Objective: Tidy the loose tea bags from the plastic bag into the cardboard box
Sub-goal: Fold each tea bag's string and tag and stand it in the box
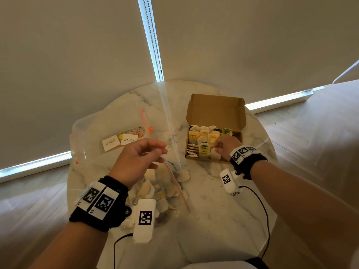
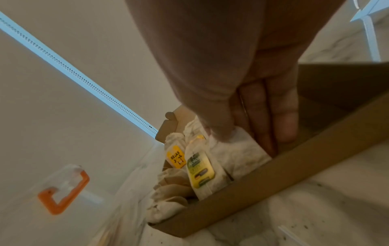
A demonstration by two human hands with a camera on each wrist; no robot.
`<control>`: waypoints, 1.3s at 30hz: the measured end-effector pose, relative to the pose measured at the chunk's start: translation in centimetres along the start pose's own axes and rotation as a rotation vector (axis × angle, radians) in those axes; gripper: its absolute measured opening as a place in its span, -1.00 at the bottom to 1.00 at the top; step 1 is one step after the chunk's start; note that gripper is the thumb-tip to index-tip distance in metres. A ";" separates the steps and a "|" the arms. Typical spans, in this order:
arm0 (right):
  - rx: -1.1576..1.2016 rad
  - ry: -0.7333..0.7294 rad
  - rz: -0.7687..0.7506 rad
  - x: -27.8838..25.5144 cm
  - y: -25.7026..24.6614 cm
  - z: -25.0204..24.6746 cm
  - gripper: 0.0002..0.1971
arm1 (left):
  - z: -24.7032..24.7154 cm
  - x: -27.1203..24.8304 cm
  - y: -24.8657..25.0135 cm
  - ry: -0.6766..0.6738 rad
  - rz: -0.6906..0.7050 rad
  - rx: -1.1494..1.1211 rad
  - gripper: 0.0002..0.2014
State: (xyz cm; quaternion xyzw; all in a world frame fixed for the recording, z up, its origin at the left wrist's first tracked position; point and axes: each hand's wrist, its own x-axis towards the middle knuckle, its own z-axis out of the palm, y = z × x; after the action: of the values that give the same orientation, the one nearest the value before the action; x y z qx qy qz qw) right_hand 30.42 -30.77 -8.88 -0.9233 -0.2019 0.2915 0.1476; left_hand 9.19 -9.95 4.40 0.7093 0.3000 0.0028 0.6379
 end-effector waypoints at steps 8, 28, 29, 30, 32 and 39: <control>0.041 0.154 0.240 -0.2 -0.1 -0.1 -0.62 | -0.1 0.3 0.0 0.003 -0.002 0.003 -0.83; 0.204 0.271 0.250 -1.1 -0.2 -0.7 -0.85 | 0.2 1.2 -1.2 -0.056 -0.046 0.002 -0.82; 0.216 0.291 0.219 -1.6 -0.4 -0.8 -0.83 | 0.8 1.5 -1.6 -0.098 -0.057 0.082 -0.84; 0.221 0.298 0.167 -2.2 -0.7 -0.8 -0.82 | 1.4 1.8 -2.1 -0.153 -0.061 0.199 -0.86; 0.238 0.249 0.029 -3.7 -1.9 -0.4 -0.85 | 3.0 2.6 -3.4 -0.305 -0.044 0.510 -0.83; -0.123 -0.158 -0.404 -7.3 -6.5 4.9 -0.67 | 3.5 2.6 -7.1 -0.568 -0.055 1.324 -0.52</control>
State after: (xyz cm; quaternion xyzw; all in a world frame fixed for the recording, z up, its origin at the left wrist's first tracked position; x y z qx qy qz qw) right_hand 20.20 -27.64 -6.68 -0.8457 -0.4109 0.3148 0.1301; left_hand 9.70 -11.91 -3.67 0.9127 0.0790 -0.3801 0.1272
